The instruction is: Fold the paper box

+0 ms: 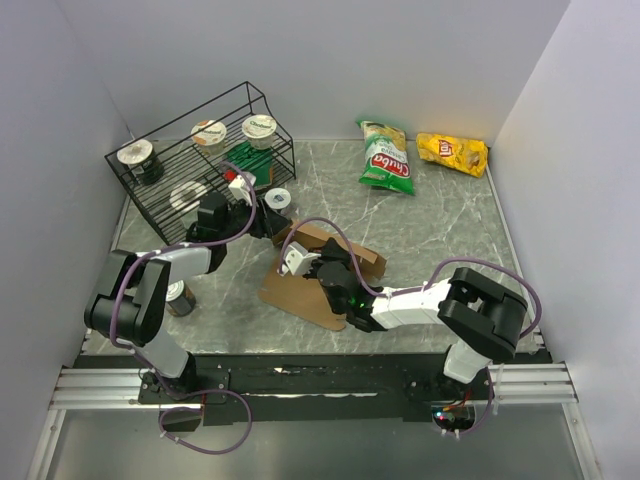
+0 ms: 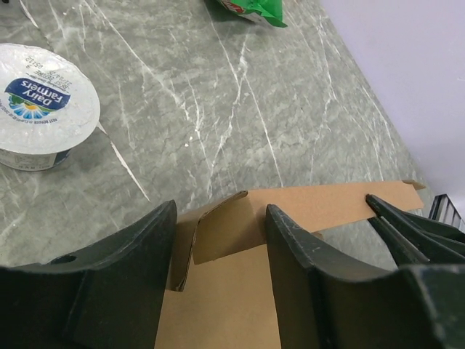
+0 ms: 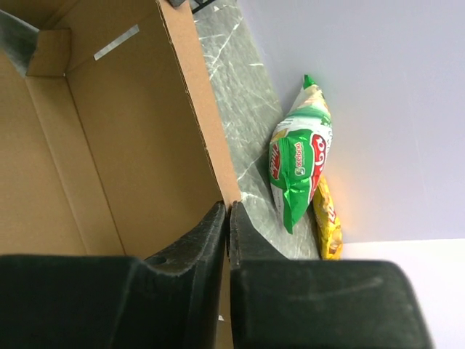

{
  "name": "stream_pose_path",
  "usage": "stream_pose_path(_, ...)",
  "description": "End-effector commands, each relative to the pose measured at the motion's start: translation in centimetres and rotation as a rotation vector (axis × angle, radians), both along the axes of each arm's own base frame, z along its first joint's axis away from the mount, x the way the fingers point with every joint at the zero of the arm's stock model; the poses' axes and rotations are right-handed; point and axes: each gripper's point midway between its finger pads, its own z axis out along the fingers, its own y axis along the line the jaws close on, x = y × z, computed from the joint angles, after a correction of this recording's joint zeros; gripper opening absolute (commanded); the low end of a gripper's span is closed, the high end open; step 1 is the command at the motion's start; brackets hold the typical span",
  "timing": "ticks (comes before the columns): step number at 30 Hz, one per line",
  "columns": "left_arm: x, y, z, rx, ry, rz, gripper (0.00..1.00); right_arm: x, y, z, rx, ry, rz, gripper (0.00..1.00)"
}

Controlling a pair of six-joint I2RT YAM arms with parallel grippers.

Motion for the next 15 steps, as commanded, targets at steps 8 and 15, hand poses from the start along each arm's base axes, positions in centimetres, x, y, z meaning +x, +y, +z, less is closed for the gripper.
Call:
stream_pose_path(8,-0.65,0.23,-1.75,0.009,0.042,0.044,0.5,0.2,-1.48,-1.99,-0.034,0.05,-0.059,0.17)
stream_pose_path(15,-1.0,-0.19,-1.25,-0.071,0.076,0.052,0.43,0.18,-1.58,-2.08,-0.02,0.066,-0.058,0.16)
